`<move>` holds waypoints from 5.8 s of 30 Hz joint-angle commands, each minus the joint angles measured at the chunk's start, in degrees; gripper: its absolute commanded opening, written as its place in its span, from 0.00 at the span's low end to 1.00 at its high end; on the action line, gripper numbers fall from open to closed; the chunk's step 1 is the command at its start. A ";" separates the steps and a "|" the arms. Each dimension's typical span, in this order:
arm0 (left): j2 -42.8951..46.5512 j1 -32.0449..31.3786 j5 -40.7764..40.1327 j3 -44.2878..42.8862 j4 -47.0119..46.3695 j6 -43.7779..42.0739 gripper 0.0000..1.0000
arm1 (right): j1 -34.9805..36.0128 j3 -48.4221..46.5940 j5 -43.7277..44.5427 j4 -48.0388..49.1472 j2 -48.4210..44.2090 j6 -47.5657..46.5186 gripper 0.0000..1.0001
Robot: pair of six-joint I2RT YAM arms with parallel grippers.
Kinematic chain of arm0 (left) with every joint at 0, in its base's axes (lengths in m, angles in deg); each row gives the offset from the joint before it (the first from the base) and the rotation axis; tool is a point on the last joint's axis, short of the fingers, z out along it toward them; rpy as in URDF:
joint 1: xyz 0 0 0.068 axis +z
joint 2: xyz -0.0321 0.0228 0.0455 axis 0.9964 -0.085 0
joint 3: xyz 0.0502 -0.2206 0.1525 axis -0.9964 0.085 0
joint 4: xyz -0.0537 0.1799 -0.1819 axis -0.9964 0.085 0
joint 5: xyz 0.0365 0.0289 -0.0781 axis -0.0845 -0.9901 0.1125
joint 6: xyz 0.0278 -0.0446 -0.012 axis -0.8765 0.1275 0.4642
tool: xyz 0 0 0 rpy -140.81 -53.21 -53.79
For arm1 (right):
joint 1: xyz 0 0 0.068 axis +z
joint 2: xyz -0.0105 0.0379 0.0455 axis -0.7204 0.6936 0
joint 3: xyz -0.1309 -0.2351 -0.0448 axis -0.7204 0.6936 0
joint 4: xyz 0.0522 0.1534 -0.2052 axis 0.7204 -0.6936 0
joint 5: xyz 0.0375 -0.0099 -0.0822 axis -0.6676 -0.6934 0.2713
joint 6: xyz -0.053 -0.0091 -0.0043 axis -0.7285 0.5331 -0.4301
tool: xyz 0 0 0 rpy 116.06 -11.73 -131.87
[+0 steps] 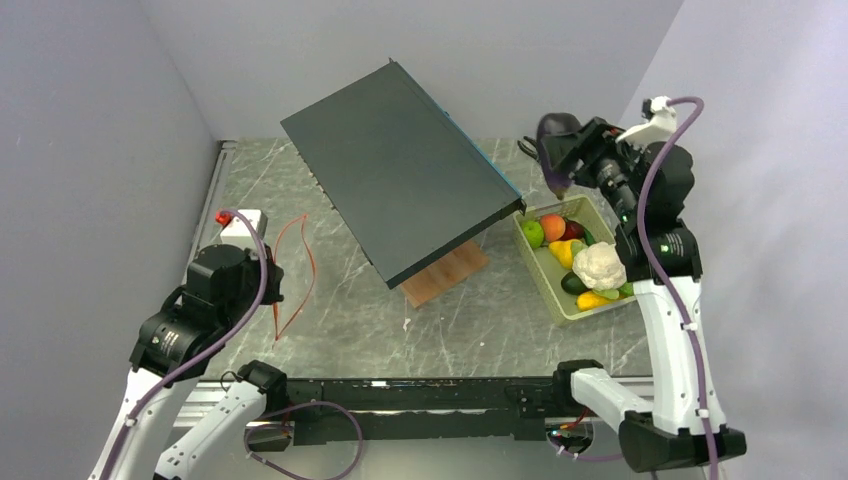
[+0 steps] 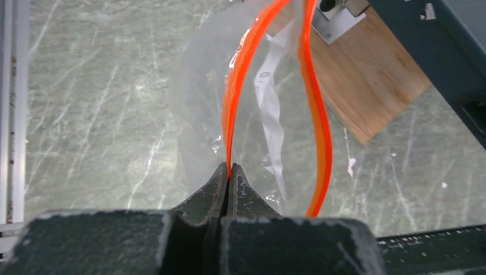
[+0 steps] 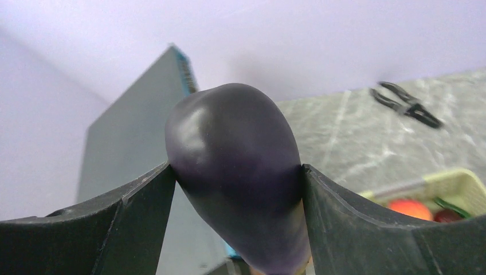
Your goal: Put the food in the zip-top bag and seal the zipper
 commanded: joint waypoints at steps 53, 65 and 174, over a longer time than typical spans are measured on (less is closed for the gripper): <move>2.87 0.15 11.88 -22.11 8.52 22.80 0.00 | 68.41 12.27 0.13 75.13 30.17 3.55 0.00; 5.99 0.15 8.31 -20.00 7.48 19.66 0.00 | 71.95 10.79 14.66 53.40 27.66 0.59 0.09; 11.20 0.16 -11.17 15.08 -11.64 0.57 0.00 | -7.56 29.30 5.16 16.19 30.39 21.70 0.90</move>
